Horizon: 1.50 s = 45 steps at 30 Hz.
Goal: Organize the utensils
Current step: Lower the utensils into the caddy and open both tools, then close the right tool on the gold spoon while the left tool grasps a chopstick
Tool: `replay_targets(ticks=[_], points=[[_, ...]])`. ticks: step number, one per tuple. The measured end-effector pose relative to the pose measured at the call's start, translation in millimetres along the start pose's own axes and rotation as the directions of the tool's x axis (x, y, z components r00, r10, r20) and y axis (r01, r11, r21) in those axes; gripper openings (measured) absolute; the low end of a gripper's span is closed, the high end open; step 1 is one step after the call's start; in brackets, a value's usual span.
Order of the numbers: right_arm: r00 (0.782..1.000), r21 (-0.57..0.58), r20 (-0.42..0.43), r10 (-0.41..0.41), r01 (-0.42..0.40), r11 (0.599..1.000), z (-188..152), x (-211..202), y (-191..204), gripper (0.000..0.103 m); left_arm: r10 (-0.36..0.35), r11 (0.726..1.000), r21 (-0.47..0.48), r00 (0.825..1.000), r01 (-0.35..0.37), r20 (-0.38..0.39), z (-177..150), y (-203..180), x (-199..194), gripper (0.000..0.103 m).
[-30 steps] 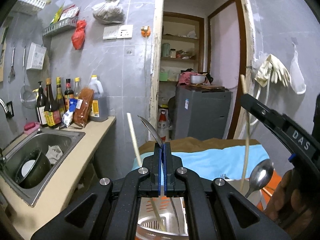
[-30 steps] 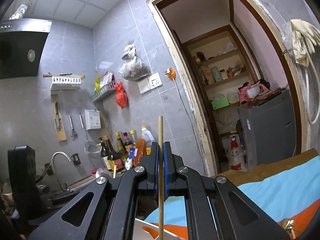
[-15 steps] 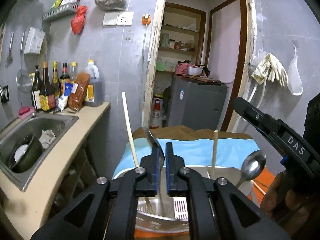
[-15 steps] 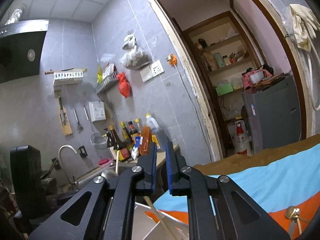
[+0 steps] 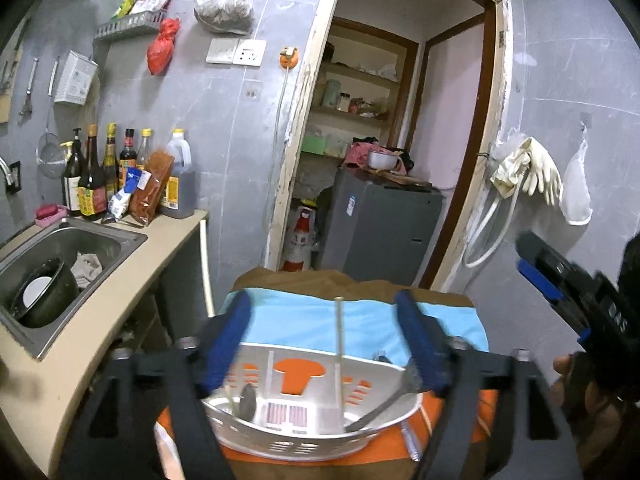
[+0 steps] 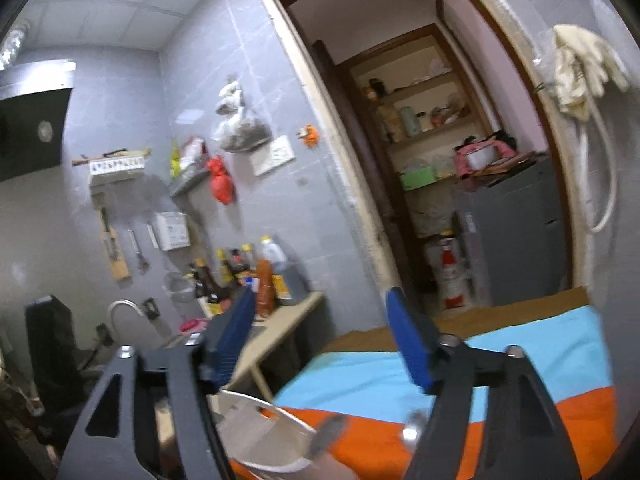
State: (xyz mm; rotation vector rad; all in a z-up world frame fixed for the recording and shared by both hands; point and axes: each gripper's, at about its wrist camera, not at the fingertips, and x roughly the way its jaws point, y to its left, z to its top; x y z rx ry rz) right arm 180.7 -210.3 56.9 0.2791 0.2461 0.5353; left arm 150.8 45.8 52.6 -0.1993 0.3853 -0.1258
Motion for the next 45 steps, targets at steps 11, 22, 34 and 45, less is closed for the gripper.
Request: replay_targets(ticks=[11,22,34,45], points=[[0.971,-0.109,-0.079,-0.227,0.218,0.97,-14,-46,-69,0.103,0.023,0.997,0.067,1.0,-0.023,0.014,-35,-87,-6,0.098],[0.943,-0.118,-0.222,-0.249,0.227,0.967,-41,-59,-136,0.103,-0.021,0.989,0.14,0.982,0.048,-0.189,-93,-144,40,0.098],[0.882,-0.022,-0.446,-0.151,0.158,0.987,-74,-25,-195,0.081,0.093,0.985,0.166,0.936,-0.038,-0.339,-127,-151,94,0.087],[0.78,-0.042,-0.622,-0.061,0.044,0.998,-92,13,-198,0.036,0.078,0.986,0.166,0.866,0.007,-0.494,-151,-157,115,0.032]])
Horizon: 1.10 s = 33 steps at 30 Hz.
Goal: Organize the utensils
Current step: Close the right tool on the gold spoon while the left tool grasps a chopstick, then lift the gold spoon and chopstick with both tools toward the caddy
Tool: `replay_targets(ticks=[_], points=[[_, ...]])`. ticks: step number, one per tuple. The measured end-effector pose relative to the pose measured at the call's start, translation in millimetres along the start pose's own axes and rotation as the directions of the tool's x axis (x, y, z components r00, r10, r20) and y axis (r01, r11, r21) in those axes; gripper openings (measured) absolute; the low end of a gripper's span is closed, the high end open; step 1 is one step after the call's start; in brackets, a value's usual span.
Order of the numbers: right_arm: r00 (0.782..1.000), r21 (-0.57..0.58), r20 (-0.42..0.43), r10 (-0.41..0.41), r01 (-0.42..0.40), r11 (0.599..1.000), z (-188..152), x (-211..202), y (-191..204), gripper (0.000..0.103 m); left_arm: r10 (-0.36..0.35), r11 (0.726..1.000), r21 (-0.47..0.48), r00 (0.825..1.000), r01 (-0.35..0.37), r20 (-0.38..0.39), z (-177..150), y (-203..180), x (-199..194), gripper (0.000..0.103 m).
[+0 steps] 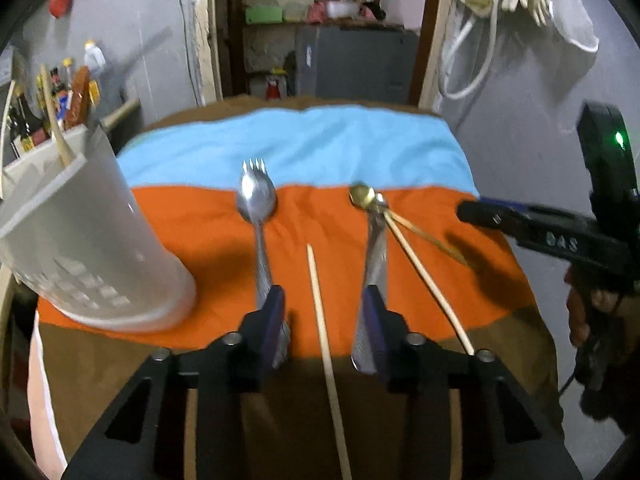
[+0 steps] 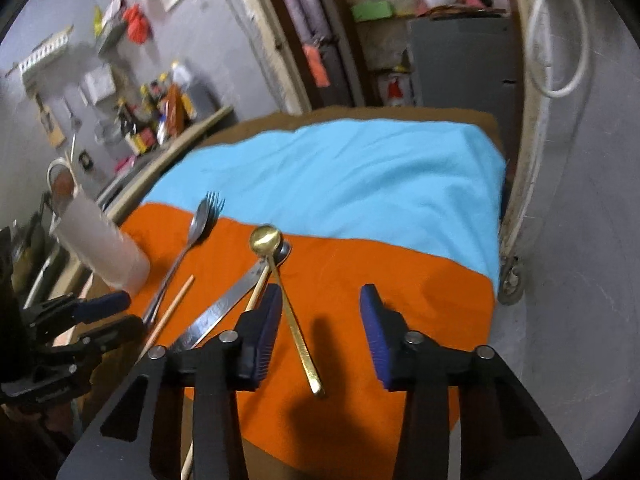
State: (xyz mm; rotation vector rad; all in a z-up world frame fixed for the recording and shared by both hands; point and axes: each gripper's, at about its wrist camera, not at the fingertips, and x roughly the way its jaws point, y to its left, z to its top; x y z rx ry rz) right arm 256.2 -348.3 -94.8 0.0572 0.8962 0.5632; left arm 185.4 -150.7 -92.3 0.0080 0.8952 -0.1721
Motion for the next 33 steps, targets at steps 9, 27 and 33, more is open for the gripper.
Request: replay_targets(ticks=[9,27,33], points=[[0.993,-0.116,-0.121,-0.014,0.0,0.993,9,28,17,0.023,-0.026,0.998,-0.053,0.991,0.019,-0.135,-2,4,23,0.016],[0.943,-0.297,-0.284,-0.175,0.088,0.951,36,74,48,0.017,-0.029,0.997,-0.078,0.963,0.009,-0.267,22,10,45,0.012],[0.964,-0.071,-0.264,-0.02,0.001,0.997,37,61,27,0.002,-0.119,0.982,-0.172,0.967,0.081,-0.225,20,28,34,0.002]])
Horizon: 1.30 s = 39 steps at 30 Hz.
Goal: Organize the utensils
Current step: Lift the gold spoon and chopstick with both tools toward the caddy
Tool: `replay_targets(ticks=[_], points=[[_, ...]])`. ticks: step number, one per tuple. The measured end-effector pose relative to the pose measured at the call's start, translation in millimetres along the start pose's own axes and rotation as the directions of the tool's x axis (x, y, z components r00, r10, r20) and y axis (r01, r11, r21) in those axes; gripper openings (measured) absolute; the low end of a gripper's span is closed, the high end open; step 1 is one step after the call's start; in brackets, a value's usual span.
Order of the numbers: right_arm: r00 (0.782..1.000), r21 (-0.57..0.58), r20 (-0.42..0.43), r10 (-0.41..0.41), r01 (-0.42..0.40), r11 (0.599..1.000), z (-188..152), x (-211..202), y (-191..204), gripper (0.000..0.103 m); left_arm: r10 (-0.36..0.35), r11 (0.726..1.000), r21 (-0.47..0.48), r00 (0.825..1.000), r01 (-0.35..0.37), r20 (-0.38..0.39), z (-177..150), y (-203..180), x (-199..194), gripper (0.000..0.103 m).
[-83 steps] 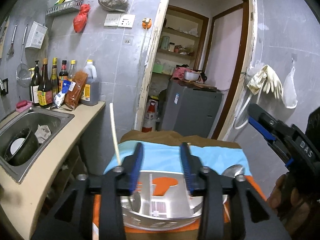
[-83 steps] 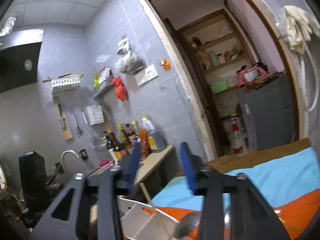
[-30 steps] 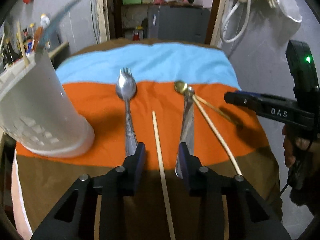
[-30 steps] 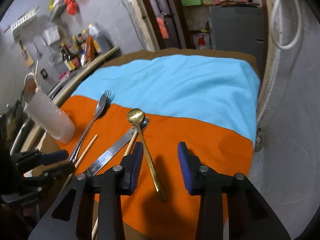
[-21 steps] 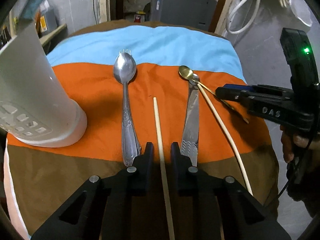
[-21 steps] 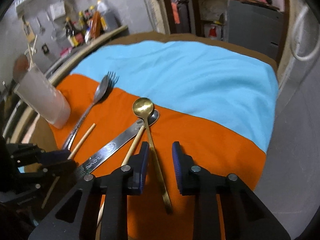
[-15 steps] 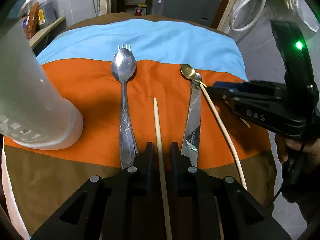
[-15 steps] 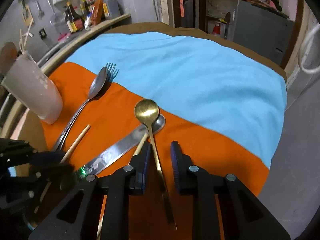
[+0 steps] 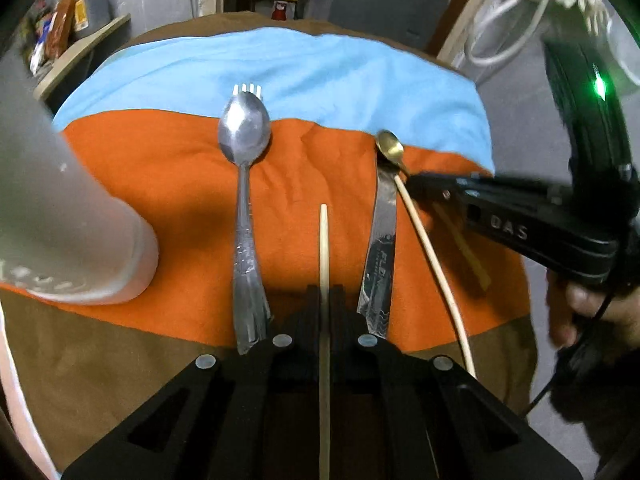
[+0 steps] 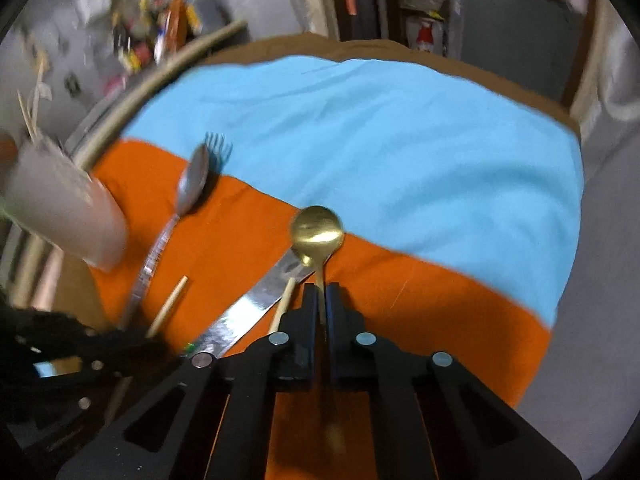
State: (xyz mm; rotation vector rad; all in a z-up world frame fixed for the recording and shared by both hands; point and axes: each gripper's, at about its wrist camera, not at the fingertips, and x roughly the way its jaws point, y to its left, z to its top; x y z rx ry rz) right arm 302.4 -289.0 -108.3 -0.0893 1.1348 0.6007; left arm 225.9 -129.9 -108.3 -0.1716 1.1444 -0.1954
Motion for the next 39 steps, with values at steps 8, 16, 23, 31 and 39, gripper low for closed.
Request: replay_targets(ticks=[8,16,23,31,39], points=[[0.952,0.171,0.271,0.139,-0.19,0.967,-35,-34,-13,0.002,-0.113,0.993,0.05,0.982,0.106,0.15,-21,1,-43,0.002],[0.873,0.195,0.472,0.119,-0.235,0.952,-48,-67,2,0.002,-0.144,0.989,0.075,0.948,0.128,0.283,-21,-6,-76,0.002],[0.827,0.148,0.554,0.099,-0.214,0.966,-42,-81,27,0.002,-0.164,0.986,0.067,0.914,0.149,0.371,-19,1,-106,0.002],[0.76,0.093,0.642,0.106,-0.214,0.972,-40,-112,61,0.002,-0.171,0.984,0.027,0.876,0.178,0.452,-14,19,-146,0.002],[0.62,-0.033,0.753,0.222,-0.3,0.953,-12,-140,122,0.002,-0.122,0.984,-0.036,0.806,0.175,0.579,6,61,-203,0.002]])
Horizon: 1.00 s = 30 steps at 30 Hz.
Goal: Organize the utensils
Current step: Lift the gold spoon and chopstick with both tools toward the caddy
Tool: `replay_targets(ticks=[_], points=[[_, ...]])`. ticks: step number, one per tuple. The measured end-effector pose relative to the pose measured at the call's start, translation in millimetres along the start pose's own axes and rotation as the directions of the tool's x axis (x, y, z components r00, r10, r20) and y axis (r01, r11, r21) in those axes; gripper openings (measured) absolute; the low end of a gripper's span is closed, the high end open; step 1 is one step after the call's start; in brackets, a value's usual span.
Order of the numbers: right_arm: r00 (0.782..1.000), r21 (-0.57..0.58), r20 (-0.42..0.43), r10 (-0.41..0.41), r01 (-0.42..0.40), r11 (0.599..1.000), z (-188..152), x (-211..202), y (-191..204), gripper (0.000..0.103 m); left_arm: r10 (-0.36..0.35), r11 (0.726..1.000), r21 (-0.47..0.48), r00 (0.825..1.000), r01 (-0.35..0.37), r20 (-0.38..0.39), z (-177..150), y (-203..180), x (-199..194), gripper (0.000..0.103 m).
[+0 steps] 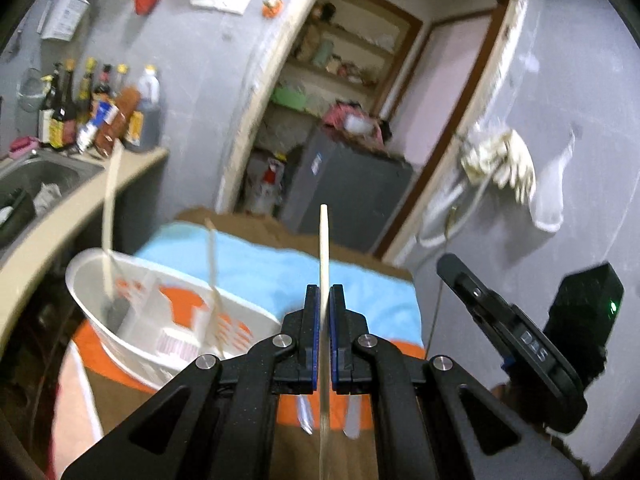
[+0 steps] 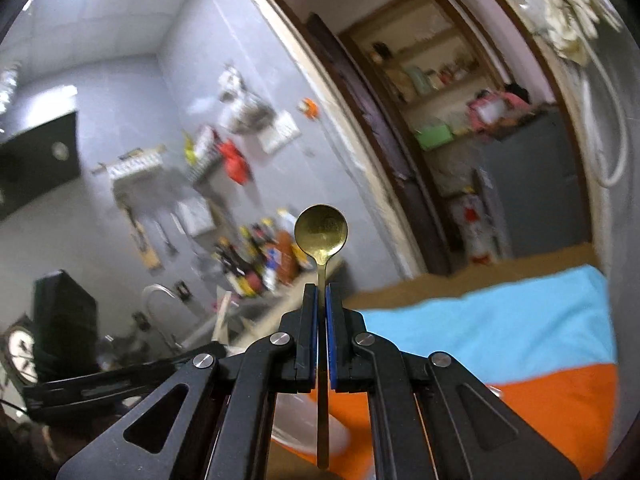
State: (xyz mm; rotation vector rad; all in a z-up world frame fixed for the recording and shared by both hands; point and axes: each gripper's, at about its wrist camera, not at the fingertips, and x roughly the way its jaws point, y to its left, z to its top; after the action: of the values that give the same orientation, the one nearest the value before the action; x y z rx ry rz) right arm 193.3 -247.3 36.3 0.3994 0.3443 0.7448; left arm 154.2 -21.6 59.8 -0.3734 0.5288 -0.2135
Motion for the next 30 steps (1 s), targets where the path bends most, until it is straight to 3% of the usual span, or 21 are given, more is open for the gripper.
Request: replay_targets(ticks=[6,13,19,30], points=[[0.99,0.012,0.103,0.098,-0.1,0.995,8,30,35,0.002,0.036,0.999,-0.01,0.99,-0.035,0.138,42,39,-21,0.002],[0.989,0.024,0.129,0.078,-0.082,0.996,-4,69,50,0.002,0.102,0.995,-0.034,0.959,-0.097,0.264,77,100,-23,0.002],[0.993,0.019,0.111,0.046,-0.049,0.999,-25,85,56,0.002,0.134,0.991,-0.054,0.937,-0.123,0.321,84,135,-20,0.002],[0.996,-0.101,0.085,-0.029,0.037,0.994,-58,92,73,0.002,0.16,0.986,-0.022,0.912,-0.164,0.379,61,154,-4,0.002]])
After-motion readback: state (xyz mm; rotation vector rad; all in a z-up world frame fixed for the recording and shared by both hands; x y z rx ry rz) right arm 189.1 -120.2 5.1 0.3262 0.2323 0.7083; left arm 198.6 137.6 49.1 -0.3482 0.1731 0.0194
